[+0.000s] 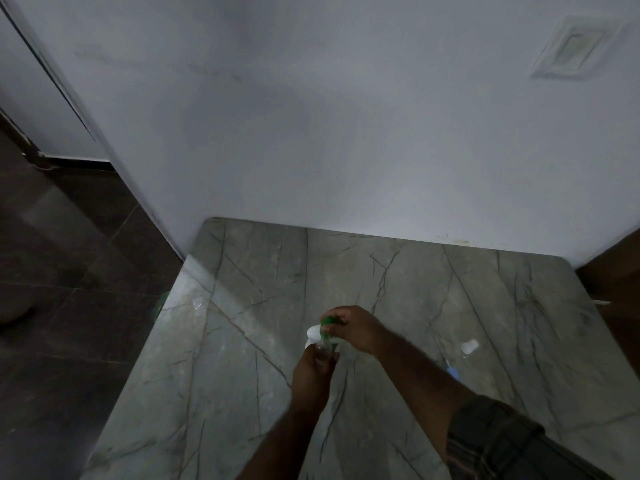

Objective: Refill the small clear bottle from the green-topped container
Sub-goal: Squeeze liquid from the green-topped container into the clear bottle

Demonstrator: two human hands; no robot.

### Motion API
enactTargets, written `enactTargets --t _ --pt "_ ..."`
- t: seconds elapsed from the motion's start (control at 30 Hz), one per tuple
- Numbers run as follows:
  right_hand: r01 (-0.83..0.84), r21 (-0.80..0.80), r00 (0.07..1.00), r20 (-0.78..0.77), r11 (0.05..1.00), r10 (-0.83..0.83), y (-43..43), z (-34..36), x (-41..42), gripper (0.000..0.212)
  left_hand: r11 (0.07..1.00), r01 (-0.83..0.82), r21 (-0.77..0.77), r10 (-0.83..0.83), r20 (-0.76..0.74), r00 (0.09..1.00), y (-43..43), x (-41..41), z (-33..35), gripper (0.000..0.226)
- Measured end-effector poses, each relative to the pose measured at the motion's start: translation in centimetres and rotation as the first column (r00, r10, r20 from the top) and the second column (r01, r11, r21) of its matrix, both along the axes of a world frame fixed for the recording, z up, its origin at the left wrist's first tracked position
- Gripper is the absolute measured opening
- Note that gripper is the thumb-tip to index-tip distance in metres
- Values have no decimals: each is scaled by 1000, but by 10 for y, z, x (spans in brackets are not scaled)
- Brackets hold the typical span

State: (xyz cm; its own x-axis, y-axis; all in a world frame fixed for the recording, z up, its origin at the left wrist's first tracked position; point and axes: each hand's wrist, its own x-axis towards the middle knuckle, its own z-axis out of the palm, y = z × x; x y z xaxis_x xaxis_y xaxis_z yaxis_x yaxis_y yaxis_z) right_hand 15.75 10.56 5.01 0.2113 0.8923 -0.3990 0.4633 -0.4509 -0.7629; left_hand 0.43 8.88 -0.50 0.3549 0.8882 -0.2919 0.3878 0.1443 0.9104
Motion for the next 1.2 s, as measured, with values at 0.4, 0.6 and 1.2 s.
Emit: enactTargets --t 0.4,0.6,1.2 --pt "-20 3 999 38 1000 19 1 4 -1 28 1000 -11 3 11 6 1000 -2 4 -2 44" --pt "-56 -32 998 9 998 56 4 10 4 32 1000 6 4 -6 38 999 -3 4 6 68" --pt "-66 -22 997 36 998 67 5 12 4 32 999 11 -49 -11 2 1000 0 5 -1 31"
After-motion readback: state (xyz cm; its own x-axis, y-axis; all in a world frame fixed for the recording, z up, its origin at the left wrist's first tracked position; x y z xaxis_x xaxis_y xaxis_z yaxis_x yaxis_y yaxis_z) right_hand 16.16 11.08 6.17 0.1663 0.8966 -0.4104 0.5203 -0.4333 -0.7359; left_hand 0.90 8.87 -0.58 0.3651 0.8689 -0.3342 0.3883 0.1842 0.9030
